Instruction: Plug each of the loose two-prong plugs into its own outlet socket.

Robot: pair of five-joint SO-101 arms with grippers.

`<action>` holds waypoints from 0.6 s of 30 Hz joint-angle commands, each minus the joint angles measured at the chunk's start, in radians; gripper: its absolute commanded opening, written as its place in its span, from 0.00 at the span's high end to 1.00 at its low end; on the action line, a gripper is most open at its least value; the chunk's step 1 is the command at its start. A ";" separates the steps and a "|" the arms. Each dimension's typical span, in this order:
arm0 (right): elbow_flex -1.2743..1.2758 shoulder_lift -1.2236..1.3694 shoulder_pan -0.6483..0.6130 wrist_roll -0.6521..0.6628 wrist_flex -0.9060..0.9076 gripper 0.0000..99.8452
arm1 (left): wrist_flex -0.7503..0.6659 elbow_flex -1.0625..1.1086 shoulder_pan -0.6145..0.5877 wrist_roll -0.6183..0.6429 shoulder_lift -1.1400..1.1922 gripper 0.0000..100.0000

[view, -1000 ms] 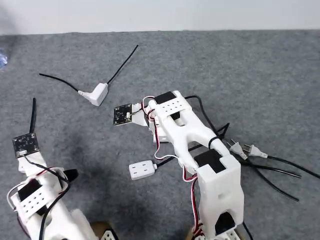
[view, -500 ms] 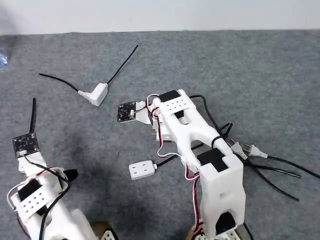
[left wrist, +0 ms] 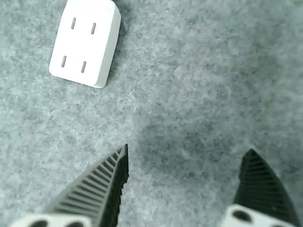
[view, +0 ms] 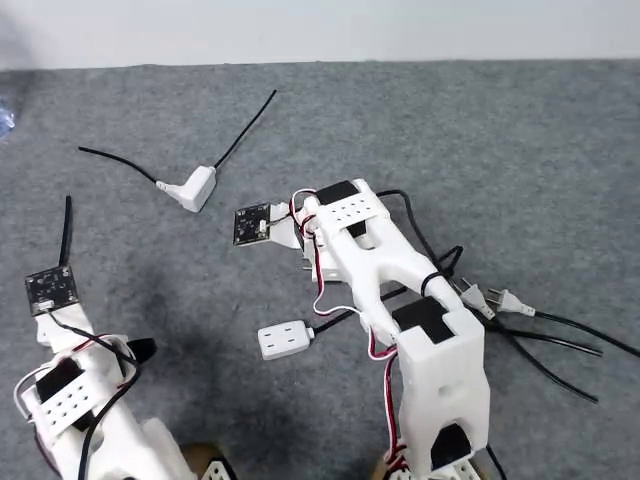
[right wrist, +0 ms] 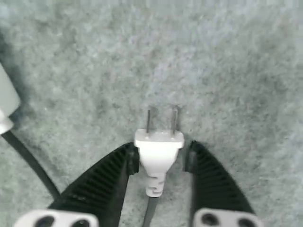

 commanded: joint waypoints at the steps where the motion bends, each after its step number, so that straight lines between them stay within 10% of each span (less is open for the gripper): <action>1: -0.038 0.022 -0.005 0.023 0.004 0.97 | 0.005 -0.041 0.002 -0.008 -0.018 0.65; 7: -0.044 -0.039 -0.010 0.018 0.054 0.99 | -0.005 -0.041 0.018 -0.003 -0.018 0.65; 18: -0.074 -0.512 -0.071 -0.212 0.358 0.99 | 0.005 -0.159 0.586 0.044 -0.066 0.69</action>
